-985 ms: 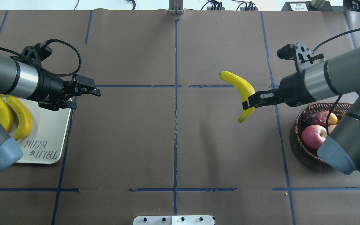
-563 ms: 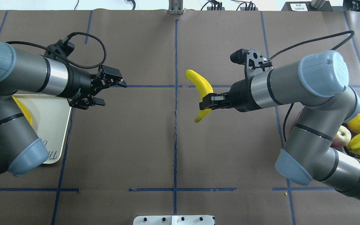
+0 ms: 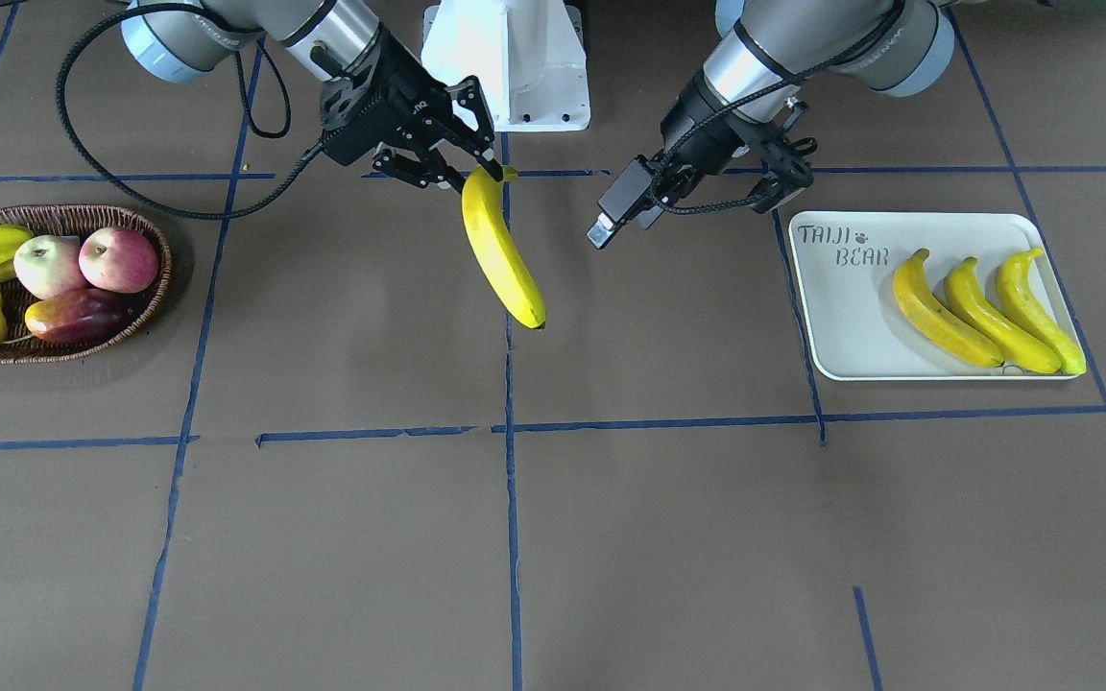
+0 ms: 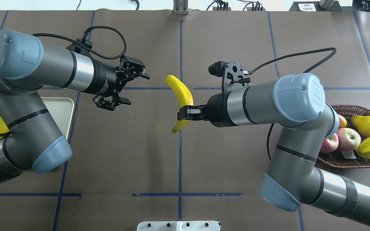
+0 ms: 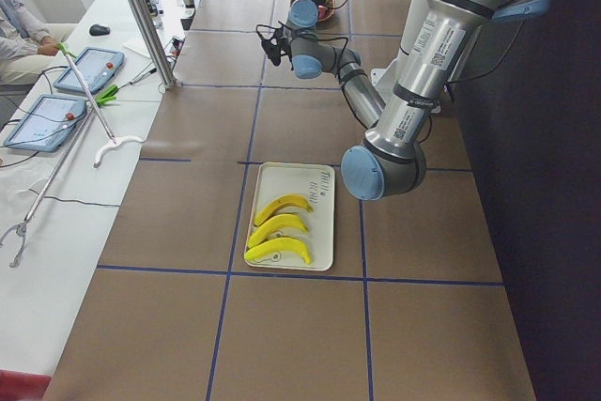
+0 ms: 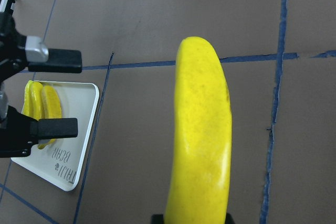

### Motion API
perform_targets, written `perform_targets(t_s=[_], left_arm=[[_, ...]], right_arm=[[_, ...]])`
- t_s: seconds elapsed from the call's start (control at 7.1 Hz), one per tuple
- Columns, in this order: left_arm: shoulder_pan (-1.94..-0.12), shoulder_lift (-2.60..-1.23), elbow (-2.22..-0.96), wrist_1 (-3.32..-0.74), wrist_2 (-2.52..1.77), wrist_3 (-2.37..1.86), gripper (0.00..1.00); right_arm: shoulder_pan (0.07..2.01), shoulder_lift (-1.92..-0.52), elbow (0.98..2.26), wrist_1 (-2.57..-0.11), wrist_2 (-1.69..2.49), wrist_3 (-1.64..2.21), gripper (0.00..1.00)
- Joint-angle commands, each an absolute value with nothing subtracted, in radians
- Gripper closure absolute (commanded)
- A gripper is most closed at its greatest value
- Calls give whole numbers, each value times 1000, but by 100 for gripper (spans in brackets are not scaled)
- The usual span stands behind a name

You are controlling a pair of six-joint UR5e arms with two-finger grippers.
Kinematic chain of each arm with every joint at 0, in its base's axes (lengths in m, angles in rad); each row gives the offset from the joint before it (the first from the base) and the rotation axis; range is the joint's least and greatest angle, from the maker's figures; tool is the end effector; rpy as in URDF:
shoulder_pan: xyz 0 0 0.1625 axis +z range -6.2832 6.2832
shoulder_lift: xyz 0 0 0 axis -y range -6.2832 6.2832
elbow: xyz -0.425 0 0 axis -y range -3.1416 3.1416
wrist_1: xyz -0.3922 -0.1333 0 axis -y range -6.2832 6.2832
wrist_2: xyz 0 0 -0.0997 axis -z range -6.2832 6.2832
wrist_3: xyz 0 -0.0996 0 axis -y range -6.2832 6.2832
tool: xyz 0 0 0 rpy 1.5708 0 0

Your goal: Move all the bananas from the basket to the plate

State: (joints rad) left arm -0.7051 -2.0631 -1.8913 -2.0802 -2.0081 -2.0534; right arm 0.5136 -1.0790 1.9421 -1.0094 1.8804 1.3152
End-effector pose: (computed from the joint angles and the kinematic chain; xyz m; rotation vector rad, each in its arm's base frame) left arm 0.3845 -0.4469 0.1778 -0.2296 1.3623 -0.7109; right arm -0.4407 -0.3668 0.1543 0.2925 -1.4013 -0.0081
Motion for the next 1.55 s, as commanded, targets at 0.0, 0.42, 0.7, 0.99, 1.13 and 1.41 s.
perform_targets(t_s=[0.0, 0.42, 0.7, 0.99, 1.13, 1.41], left_arm=[[-684, -2108, -1865, -2080, -2008, -2075, 0], [-652, -2117, -1864, -2083, -2002, -2075, 0], [-630, -2144, -1846, -2083, -2000, -2077, 0], [-605, -2149, -1835, -2083, -1952, -2077, 0], [-600, -2151, -1835, -2085, -1942, -2077, 1], [-600, -2149, -1829, -2102, -1940, -2079, 30]], right_arm=[[486, -1063, 1944, -1009, 1873, 1319, 100], [472, -1048, 1944, -1009, 1871, 1321, 100], [469, -1048, 1945, -1009, 1870, 1321, 100], [465, -1048, 1947, -1008, 1868, 1321, 100], [465, -1048, 1948, -1008, 1868, 1321, 100], [465, -1048, 1948, -1008, 1870, 1319, 99]])
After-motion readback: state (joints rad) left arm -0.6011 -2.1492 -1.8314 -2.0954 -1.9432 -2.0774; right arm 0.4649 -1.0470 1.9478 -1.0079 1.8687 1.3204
